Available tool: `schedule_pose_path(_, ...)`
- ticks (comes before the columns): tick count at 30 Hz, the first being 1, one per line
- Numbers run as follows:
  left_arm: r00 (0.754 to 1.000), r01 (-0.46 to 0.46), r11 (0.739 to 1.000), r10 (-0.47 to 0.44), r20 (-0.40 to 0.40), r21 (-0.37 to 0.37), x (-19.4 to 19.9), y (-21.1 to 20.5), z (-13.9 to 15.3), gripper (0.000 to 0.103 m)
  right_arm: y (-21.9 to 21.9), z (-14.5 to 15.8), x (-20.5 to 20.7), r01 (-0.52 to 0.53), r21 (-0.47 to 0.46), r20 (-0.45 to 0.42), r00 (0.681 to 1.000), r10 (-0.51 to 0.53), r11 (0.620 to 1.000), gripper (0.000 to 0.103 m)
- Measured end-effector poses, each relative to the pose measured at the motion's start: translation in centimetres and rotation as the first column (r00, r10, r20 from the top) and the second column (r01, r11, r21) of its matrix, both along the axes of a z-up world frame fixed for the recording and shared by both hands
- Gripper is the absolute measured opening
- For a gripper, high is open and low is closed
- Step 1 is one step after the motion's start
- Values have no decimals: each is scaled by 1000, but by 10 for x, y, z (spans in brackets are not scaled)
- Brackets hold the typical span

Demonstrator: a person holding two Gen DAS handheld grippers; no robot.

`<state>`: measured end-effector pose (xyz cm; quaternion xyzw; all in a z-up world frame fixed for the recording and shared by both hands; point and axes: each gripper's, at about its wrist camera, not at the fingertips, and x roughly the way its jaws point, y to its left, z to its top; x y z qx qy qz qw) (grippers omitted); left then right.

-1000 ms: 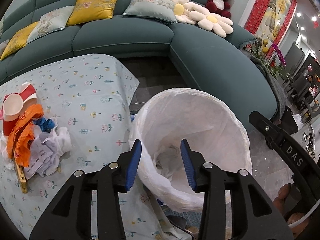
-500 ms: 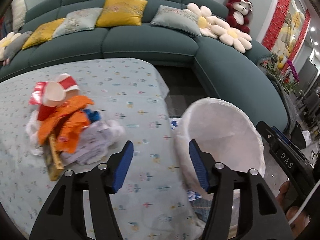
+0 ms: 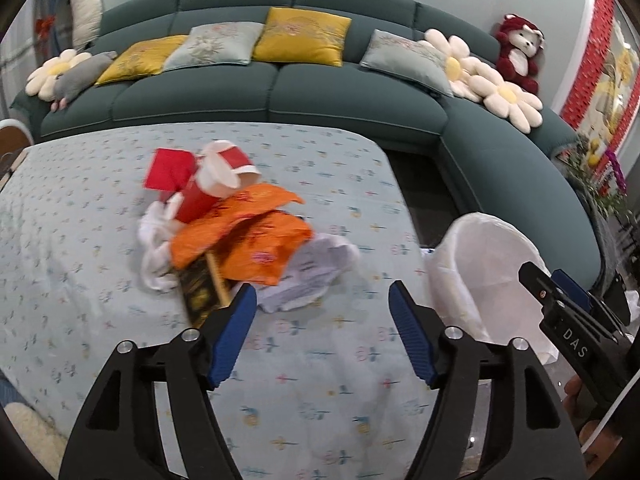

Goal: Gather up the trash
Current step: 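Move the right gripper to the pile and grasp the orange plastic bag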

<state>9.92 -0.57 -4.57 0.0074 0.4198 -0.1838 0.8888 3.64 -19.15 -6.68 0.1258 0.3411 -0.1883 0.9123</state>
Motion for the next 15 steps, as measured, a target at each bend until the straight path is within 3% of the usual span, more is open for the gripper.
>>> schedule_pose_path(15, 989, -144, 990, 144, -34, -2, 15, 80, -14, 68, 78, -4, 30, -144, -42, -73, 987, 141, 989, 60)
